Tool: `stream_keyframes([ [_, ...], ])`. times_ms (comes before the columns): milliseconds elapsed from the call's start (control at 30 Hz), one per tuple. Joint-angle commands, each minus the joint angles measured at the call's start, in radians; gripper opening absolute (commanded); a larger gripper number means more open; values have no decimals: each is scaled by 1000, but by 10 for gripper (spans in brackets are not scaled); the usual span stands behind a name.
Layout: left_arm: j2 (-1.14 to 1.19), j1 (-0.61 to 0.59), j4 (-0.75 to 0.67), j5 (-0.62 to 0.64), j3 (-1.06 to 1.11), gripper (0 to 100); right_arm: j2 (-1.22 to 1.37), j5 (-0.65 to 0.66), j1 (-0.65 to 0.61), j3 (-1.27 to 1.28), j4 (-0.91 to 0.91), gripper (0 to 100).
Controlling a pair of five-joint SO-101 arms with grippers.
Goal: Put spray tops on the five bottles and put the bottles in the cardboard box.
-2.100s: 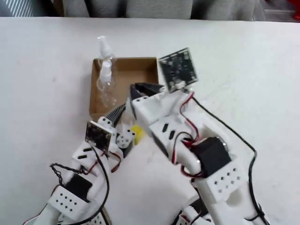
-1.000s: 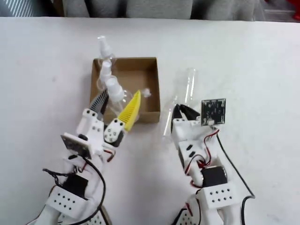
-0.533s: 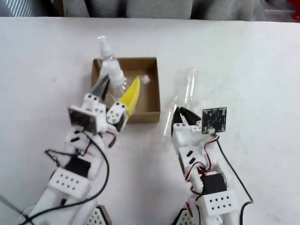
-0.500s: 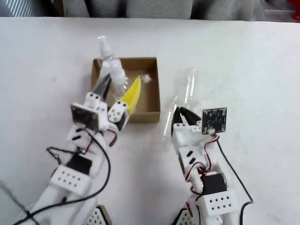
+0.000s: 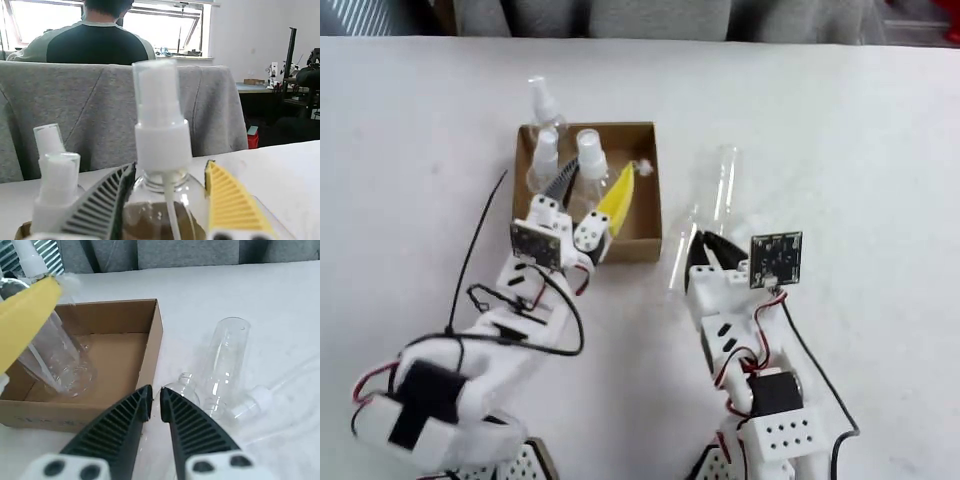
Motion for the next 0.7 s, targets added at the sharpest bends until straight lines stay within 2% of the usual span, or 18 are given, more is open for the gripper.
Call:
stream_keyframes([
  [0,105,-41,-115,12,-100,27,-12,12,4,-12,-15,17],
  [200,222,-59,-207,12,-163,27,-12,12,4,-12,-15,17],
  [667,380,-50,-199,14,-359,27,-12,14,4,-12,-15,17],
])
